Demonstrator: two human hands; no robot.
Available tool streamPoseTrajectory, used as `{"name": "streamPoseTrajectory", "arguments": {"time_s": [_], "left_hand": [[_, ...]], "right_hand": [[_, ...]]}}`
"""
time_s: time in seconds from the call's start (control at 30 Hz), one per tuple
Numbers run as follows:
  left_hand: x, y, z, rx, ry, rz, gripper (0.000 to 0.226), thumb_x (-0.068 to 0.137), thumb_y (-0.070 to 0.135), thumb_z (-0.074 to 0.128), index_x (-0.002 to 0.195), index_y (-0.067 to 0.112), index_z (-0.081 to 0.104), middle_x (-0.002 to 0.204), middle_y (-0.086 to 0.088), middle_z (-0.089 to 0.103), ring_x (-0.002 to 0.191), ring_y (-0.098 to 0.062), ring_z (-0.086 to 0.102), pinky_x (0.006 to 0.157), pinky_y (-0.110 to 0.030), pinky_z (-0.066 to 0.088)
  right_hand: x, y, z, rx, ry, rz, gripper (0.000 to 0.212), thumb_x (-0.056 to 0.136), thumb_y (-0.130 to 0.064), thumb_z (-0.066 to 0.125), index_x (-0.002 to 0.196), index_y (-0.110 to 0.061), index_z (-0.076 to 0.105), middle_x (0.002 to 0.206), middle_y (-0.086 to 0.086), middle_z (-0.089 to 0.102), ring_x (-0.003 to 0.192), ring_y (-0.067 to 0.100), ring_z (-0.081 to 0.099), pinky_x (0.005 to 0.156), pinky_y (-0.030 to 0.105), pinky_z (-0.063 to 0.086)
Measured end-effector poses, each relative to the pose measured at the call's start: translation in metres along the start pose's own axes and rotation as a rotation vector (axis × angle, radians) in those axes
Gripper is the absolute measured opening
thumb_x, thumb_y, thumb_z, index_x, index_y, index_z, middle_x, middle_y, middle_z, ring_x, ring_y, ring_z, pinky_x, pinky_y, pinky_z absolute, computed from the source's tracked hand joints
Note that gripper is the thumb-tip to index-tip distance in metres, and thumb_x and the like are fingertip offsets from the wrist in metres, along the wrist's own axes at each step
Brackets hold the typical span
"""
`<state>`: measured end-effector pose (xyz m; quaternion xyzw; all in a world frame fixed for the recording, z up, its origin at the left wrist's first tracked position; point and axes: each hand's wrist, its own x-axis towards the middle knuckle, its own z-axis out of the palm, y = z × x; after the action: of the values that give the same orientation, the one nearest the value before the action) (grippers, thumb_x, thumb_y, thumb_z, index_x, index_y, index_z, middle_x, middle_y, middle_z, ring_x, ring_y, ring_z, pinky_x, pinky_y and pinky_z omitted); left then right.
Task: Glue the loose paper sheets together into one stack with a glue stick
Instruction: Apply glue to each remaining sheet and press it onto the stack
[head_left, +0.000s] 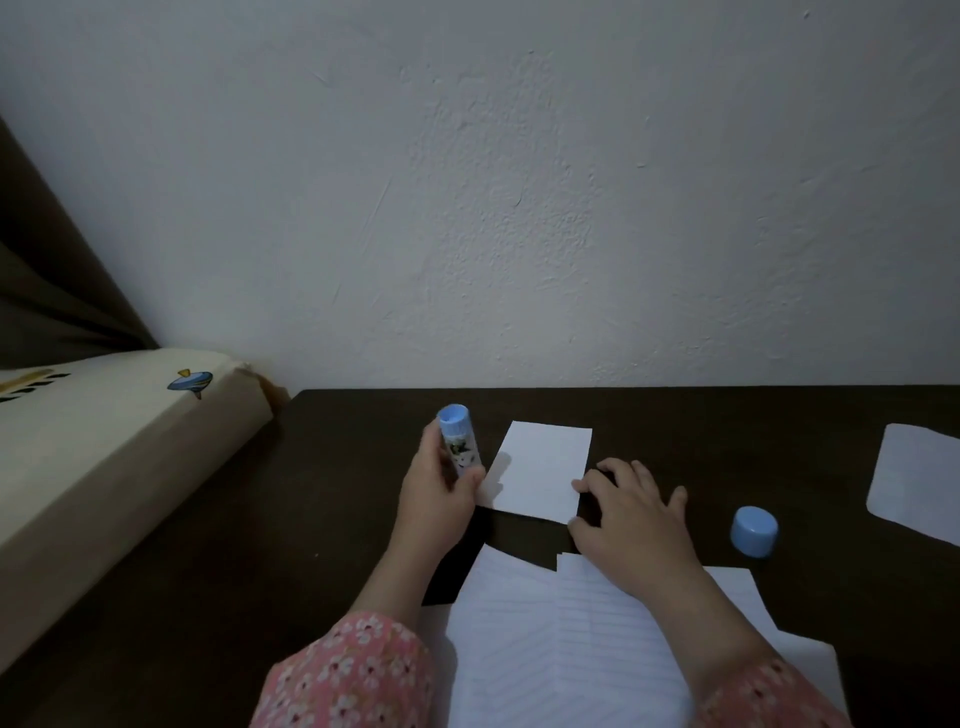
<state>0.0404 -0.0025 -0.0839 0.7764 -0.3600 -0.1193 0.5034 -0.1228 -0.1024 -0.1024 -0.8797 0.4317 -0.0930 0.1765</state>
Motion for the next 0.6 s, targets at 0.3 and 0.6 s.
{"name": "streamPoseTrajectory", "arguments": {"time_s": [0.3, 0.6], "left_hand": [[0.003, 0.025, 0.0, -0.346, 0.186, -0.057, 0.066, 0.091, 0.017, 0.06, 0.146, 0.026, 0.024, 0.129, -0.001, 0.049, 0.121, -0.018, 0.047, 0.092, -0.034, 0.041], [0.052, 0.059, 0.065, -0.006, -0.209, 0.133, 0.04, 0.09, 0.017, 0.062, 0.122, 0.025, 0.04, 0.125, -0.004, 0.057, 0.117, -0.02, 0.054, 0.082, -0.029, 0.046]], "right_hand": [[0.002, 0.002, -0.004, 0.112, 0.093, -0.029, 0.037, 0.092, -0.059, 0.041, 0.118, -0.034, 0.047, 0.146, -0.008, 0.028, 0.147, 0.019, 0.002, 0.115, 0.059, 0.003], [0.01, 0.009, -0.003, 0.109, -0.012, 0.024, 0.054, 0.093, -0.052, 0.047, 0.141, -0.03, 0.036, 0.158, -0.009, 0.016, 0.148, 0.021, -0.005, 0.114, 0.06, -0.004]]}}
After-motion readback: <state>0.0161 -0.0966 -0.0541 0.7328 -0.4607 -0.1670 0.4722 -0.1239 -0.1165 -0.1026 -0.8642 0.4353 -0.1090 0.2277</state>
